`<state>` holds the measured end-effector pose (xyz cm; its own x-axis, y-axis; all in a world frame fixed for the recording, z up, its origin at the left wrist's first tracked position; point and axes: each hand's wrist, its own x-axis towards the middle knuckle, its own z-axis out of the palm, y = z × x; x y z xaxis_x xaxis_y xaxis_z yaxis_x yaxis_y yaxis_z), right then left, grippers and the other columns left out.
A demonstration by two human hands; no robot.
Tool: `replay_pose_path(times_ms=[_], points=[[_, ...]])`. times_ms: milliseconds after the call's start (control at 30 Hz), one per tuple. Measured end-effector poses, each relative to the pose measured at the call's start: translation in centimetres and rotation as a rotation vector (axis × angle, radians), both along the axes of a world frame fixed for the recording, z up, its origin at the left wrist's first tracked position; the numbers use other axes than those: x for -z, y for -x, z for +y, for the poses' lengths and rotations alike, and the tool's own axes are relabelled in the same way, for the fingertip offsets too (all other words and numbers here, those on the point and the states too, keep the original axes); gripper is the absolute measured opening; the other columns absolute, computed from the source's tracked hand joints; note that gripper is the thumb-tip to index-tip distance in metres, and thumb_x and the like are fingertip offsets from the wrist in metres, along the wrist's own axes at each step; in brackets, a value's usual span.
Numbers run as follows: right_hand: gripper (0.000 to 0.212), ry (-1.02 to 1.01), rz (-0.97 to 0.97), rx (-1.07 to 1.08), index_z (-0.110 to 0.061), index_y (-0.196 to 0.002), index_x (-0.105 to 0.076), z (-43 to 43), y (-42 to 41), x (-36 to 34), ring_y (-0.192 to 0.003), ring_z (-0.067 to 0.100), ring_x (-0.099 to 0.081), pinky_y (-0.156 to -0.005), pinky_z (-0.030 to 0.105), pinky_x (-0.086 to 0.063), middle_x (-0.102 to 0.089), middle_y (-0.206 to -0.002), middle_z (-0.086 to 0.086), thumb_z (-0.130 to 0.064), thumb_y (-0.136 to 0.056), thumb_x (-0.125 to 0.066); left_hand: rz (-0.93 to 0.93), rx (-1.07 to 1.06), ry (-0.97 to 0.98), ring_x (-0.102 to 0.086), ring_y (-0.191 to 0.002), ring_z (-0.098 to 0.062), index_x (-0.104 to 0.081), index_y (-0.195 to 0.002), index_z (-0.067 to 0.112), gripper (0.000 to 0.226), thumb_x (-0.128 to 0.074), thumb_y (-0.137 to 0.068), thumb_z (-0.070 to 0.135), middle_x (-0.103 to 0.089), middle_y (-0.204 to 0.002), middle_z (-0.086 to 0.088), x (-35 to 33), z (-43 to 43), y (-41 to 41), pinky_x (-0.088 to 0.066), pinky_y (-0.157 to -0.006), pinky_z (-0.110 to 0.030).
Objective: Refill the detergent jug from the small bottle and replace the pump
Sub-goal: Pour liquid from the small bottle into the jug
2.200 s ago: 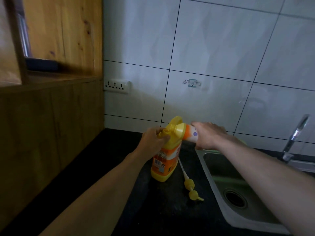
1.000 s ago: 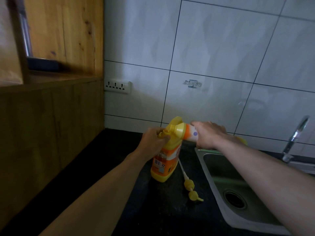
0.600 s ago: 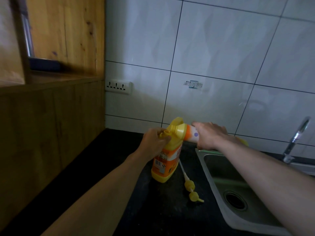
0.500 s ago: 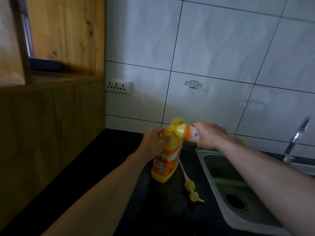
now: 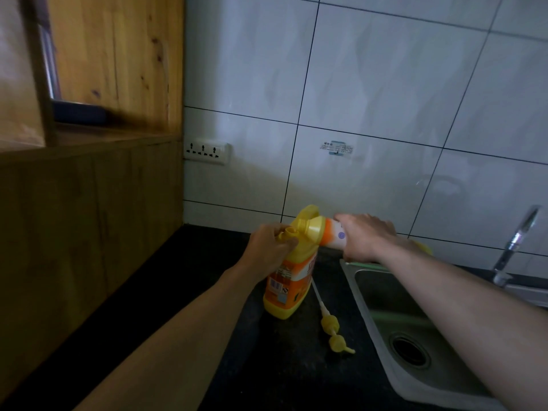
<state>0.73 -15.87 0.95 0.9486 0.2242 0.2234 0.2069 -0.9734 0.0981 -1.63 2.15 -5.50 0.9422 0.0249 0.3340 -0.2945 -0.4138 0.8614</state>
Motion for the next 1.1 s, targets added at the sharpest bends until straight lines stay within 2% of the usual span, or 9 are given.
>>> replay_pose_path(times_ms=[133, 267, 433, 700, 900, 1100], points=[[0.047, -0.006, 0.002, 0.0, -0.031, -0.103, -0.048, 0.03, -0.03, 0.08, -0.088, 0.026, -0.056, -0.073, 0.036, -0.042, -0.058, -0.096, 0.001, -0.021, -0.068, -0.077, 0.001, 0.005, 0.004, -0.061, -0.107, -0.019, -0.059, -0.121, 0.012, 0.03, -0.057, -0.092, 0.021, -0.064, -0.116, -0.007, 0.0, 0.05, -0.01, -0.052, -0.089, -0.038], [0.046, 0.001, -0.008, 0.005, -0.031, -0.104, -0.049, 0.01, -0.03, 0.05, -0.088, 0.026, -0.056, -0.071, 0.035, -0.04, -0.058, -0.096, 0.001, -0.021, -0.068, -0.076, 0.001, 0.009, 0.008, -0.061, -0.108, -0.02, -0.059, -0.122, 0.011, 0.032, -0.057, -0.092, 0.022, -0.064, -0.117, -0.008, -0.03, 0.05, 0.03, -0.052, -0.092, -0.041], [0.048, -0.006, 0.006, 0.01, -0.03, -0.107, -0.049, 0.04, 0.01, 0.16, -0.09, 0.026, -0.057, -0.074, 0.036, -0.043, -0.059, -0.098, 0.001, -0.021, -0.069, -0.077, -0.002, 0.013, 0.006, -0.061, -0.108, -0.02, -0.059, -0.122, 0.011, 0.033, -0.058, -0.092, 0.022, -0.065, -0.117, -0.008, 0.0, 0.1, 0.08, -0.052, -0.093, -0.042], [0.053, -0.026, 0.044, 0.016, -0.029, -0.109, -0.049, -0.07, 0.33, 0.61, -0.092, 0.025, -0.058, -0.071, 0.034, -0.043, -0.058, -0.101, 0.001, -0.025, -0.066, -0.08, 0.007, 0.009, 0.011, -0.061, -0.109, -0.021, -0.059, -0.122, 0.011, 0.032, -0.057, -0.092, 0.022, -0.064, -0.118, -0.008, 0.03, 0.06, 0.07, -0.052, -0.093, -0.045], [0.055, -0.036, 0.053, 0.007, -0.029, -0.11, -0.049, -0.11, 0.28, 0.75, -0.089, 0.023, -0.057, -0.068, 0.034, -0.043, -0.059, -0.102, 0.001, -0.027, -0.065, -0.08, -0.001, 0.009, 0.013, -0.061, -0.107, -0.019, -0.059, -0.121, 0.012, 0.03, -0.057, -0.092, 0.022, -0.064, -0.116, -0.007, 0.05, 0.05, 0.04, -0.052, -0.089, -0.038], [0.058, -0.045, 0.056, 0.0, -0.029, -0.113, -0.049, -0.12, 0.28, 0.96, -0.086, 0.02, -0.054, -0.064, 0.032, -0.04, -0.059, -0.103, 0.0, -0.027, -0.065, -0.081, 0.01, 0.002, 0.009, -0.06, -0.108, -0.019, -0.057, -0.122, 0.013, 0.032, -0.057, -0.092, 0.023, -0.064, -0.118, -0.007, 0.06, 0.0, 0.06, -0.052, -0.092, -0.042]])
